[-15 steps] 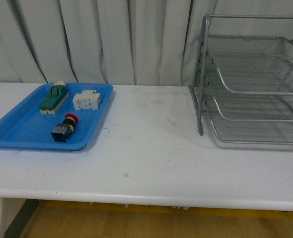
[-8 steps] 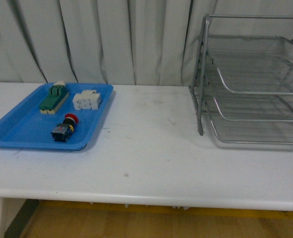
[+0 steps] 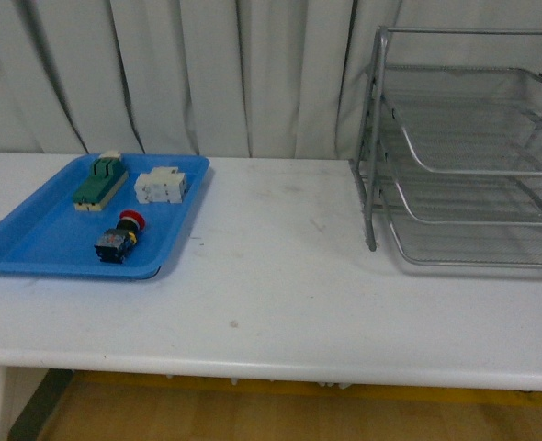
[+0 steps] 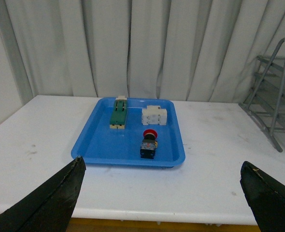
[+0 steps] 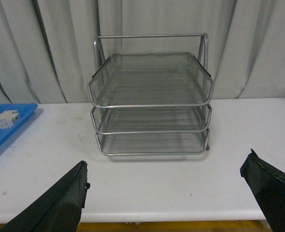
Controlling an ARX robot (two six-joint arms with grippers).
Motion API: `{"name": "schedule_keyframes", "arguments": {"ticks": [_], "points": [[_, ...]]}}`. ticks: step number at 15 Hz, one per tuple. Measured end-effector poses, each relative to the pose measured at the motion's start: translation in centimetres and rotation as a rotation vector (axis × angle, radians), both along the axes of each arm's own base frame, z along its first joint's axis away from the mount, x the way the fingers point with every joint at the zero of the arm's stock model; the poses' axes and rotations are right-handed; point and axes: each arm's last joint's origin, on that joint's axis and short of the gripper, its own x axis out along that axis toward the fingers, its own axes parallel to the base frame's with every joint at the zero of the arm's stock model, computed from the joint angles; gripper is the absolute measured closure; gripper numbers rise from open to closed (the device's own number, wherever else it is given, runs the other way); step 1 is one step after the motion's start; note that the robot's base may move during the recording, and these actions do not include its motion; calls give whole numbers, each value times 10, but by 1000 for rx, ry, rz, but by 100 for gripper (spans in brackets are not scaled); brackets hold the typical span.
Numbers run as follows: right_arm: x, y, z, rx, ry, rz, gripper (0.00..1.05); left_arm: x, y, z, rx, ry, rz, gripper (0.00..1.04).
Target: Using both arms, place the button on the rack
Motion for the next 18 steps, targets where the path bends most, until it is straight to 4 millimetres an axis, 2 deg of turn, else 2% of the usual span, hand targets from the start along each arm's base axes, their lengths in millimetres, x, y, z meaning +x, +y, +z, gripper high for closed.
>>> {"name": "schedule_keyframes", "arguments": {"ticks": [5,7,9,10,11,12,13,15,16,18], "points": [[0,0,0,0,0,0,6,0,0,0,0,0,0,7],[9,-8,9,119,-15,68,6,0,0,0,0,-1,-1,7],[42,-37,49,282,-92,56,6,0,0,0,0,-1,0,7],[65,-53,70,342,-150,65,6,0,0,0,0,-1,0,7],[93,-69,84,427,-198,79,6,0,0,0,0,-1,0,7],[123,-83,87,529,-223,99,6,0,0,0,0,-1,0,7],[153,-97,79,688,-205,92,6,0,0,0,0,-1,0,7],[198,-116,41,1007,-111,73,6,0,0,0,0,-1,0,7],[209,-116,17,1133,-78,96,6,0,0,0,0,-1,0,7],[223,-103,-24,1352,48,111,6,0,0,0,0,-1,0,7]]}}
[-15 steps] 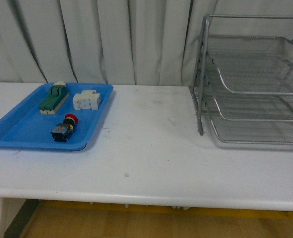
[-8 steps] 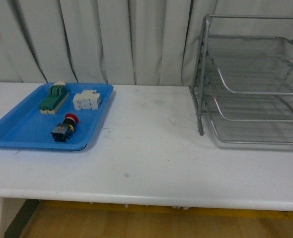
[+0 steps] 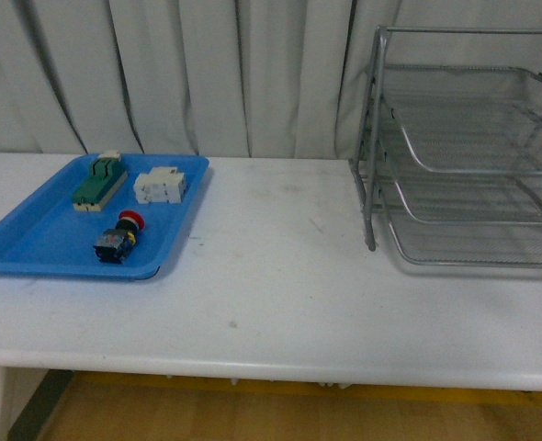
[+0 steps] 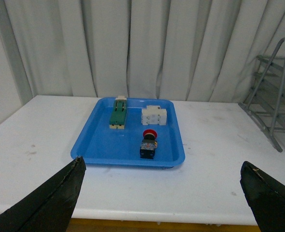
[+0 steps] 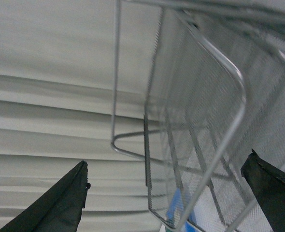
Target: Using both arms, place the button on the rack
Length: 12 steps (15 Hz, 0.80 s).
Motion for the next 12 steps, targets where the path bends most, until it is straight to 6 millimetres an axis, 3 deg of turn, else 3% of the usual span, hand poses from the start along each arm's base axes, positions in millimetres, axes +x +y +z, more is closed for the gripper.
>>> {"name": "schedule_keyframes", "arguments": {"ticks": [4,12], "points": [[18,34,-52,152,163,107,6,0,0,0,0,0,0,7],[39,50,-87,155,227,155,6,0,0,0,0,0,0,7]]}}
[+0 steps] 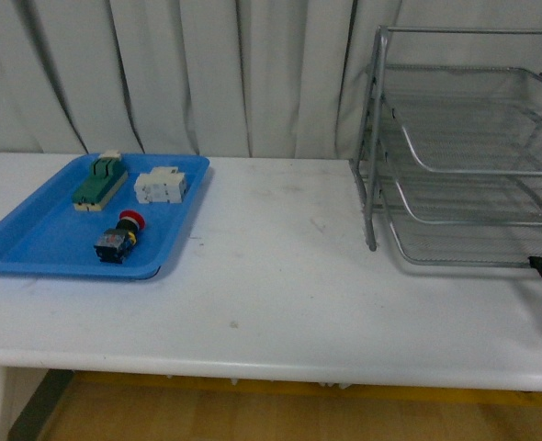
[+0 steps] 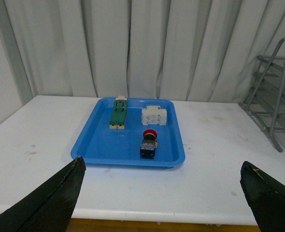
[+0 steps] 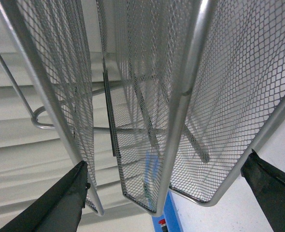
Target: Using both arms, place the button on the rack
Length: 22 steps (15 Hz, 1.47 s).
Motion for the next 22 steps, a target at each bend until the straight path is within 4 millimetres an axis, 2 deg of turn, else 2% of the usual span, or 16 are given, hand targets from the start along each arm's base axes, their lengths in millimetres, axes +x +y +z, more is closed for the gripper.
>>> {"name": "schedule_keyframes", "arguments": {"ticks": [10,11,12,14,15,17,18,19,22], "points": [[18,-2,-10,-36,-24,10,8,0,0,0,0,0,0,7],[21,-3,-9,-40,-32,8,19,0,0,0,0,0,0,7],[23,-4,-8,-44,-41,6,26,0,0,0,0,0,0,7],[32,-6,-1,-72,-84,8,54,0,0,0,0,0,0,7],[35,-7,-2,-79,-88,9,65,0,0,0,0,0,0,7],[37,-7,-8,-83,-79,11,79,0,0,0,0,0,0,7],[38,-7,-11,-86,-75,12,92,0,0,0,0,0,0,7],[38,-7,-13,-67,-63,10,100,0,0,0,0,0,0,7],[38,-8,-13,-37,-55,5,101,0,0,0,0,0,0,7]]}}
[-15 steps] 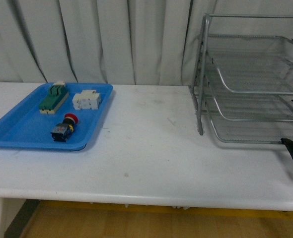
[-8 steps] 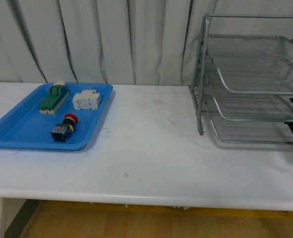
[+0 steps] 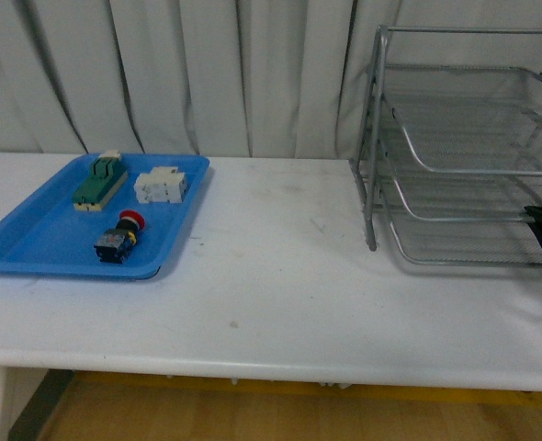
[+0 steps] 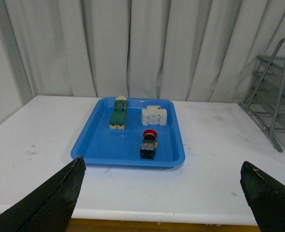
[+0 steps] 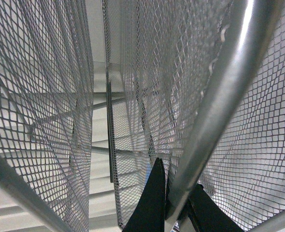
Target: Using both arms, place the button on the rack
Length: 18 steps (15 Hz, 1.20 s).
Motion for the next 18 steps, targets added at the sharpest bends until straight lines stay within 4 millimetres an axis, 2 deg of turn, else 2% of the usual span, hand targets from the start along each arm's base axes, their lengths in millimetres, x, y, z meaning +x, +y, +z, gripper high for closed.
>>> {"name": "schedule_keyframes", "arguments": {"ticks": [2,4,7,11,12,15,16,18], "points": [[-6,-2,-3,2,10,-5,101,0,0,0,0,0,0,7],[-22,-3,-2,5,39,-8,101,0,0,0,0,0,0,7],[-60,-5,1,3,102,-11,101,0,0,0,0,0,0,7],[-89,-5,8,-10,140,-44,101,0,0,0,0,0,0,7],[-104,-4,7,-19,165,-47,101,0,0,0,0,0,0,7],[-117,-3,4,-19,192,-48,101,0,0,0,0,0,0,7],[-117,-3,5,-36,185,-44,95,0,0,0,0,0,0,7],[-124,-6,3,-72,209,-78,71,0,0,0,0,0,0,7]]}}
